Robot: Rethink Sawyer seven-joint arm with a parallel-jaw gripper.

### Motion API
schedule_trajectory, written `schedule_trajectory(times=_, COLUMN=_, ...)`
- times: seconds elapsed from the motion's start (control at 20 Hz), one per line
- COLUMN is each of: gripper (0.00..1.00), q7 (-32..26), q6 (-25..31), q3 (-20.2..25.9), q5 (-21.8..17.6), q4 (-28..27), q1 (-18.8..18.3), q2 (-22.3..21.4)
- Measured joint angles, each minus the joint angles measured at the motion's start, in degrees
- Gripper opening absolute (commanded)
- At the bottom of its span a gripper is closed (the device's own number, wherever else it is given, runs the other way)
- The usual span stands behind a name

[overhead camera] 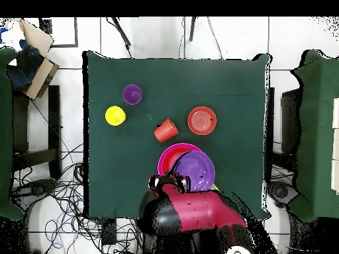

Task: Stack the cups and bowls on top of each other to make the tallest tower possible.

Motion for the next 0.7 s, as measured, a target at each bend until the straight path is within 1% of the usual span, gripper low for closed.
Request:
schedule_trajectory(times=0.15, gripper=0.0, q7=1.95, q6=-1.19, q3=-1.81, q5=0.14, q4=-0.06, q1=2.98, q2=0.89)
schedule_trajectory(times=0.3, gripper=0.0, q7=4.2, q6=-3.69, q3=-3.88, q5=0.15, q4=-0.33, q1=5.51, q2=3.39)
schedule_trajectory(times=0.45, gripper=0.0, q7=5.27, q6=-5.78, q3=-4.85, q5=0.15, q4=-0.7, q1=6.08, q2=5.87)
schedule_trajectory(times=0.7, gripper=0.0, q7=5.45, q6=-8.23, q3=-6.08, q5=0.17, q4=-1.71, q1=5.73, q2=9.78)
